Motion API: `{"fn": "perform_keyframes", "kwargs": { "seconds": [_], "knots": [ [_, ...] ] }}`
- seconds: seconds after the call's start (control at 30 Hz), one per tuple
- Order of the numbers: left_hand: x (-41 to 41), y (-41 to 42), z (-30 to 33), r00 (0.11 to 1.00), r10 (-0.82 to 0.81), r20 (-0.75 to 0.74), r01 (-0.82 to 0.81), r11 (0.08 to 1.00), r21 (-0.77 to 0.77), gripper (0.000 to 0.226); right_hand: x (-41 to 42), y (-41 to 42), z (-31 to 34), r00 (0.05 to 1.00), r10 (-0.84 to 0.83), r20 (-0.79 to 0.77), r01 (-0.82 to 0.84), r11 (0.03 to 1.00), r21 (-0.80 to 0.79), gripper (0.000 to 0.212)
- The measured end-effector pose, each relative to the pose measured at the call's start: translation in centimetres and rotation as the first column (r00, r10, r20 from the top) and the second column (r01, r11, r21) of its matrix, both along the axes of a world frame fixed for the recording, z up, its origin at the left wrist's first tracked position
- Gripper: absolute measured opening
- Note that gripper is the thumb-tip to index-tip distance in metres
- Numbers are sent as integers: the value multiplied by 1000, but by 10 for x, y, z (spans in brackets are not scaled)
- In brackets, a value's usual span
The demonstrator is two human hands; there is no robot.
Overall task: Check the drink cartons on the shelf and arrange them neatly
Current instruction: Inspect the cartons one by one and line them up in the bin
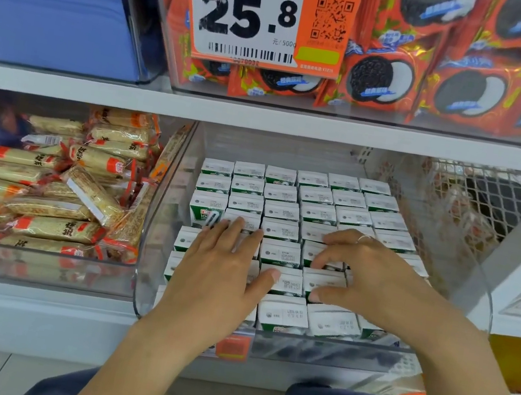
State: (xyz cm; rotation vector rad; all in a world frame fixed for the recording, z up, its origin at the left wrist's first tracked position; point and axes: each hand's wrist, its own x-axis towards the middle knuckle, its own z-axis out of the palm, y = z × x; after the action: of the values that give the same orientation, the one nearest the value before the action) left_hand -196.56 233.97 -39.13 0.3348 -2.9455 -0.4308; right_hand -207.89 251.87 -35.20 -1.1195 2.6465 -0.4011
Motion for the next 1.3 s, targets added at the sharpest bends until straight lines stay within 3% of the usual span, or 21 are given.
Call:
{"fn": "perform_keyframes", "kwargs": {
  "seconds": [0.13, 0.33, 0.43, 0.53, 0.63, 0.7, 0.8, 0.9, 1.03, 1.17, 1.3],
  "knots": [
    [1, 0, 0, 1000, 4, 2, -4, 1000, -11, 68, 0, -4, -2, 999, 35, -22, -35, 999, 12, 44],
    [0, 0, 2, 1000, 7, 2, -7, 1000, -6, 68, 0, 9, 2, 988, 29, 149, 21, 947, -319, 29],
    [1, 0, 2, 1000, 4, -3, -4, 1000, -5, 67, 4, 12, 12, 968, -26, 248, 169, 800, -575, 31],
    [1, 0, 2, 1000, 4, -3, -4, 1000, 8, 67, 7, 9, 19, 939, -63, 338, 313, 560, -767, 26],
    [1, 2, 6, 993, 4, -114, 0, 999, 32, 59, 11, -1, 20, 834, -5, 551, 516, 357, -779, 16],
    [4, 5, 14, 959, 52, -277, -16, 991, 131, 51, 14, -9, 19, 723, 53, 689, 645, 306, -700, 21],
    [7, 8, 20, 890, 146, -433, 40, 919, 393, 48, 18, -17, 16, 599, 114, 793, 741, 297, -602, 25],
    [11, 12, 25, 878, 96, -470, 197, 822, 535, 47, 22, -25, 11, 548, 147, 823, 758, 330, -563, 34],
    [12, 20, 31, 878, -39, -476, 270, 864, 426, 51, 29, -32, 7, 554, 168, 816, 729, 375, -572, 55],
    [9, 19, 28, 889, -70, -452, 248, 904, 348, 63, 33, -36, 6, 557, 146, 817, 730, 382, -566, 48],
    [7, 16, 24, 905, -49, -423, 231, 891, 391, 62, 34, -37, 6, 550, 151, 822, 732, 387, -561, 43]
  ]
}}
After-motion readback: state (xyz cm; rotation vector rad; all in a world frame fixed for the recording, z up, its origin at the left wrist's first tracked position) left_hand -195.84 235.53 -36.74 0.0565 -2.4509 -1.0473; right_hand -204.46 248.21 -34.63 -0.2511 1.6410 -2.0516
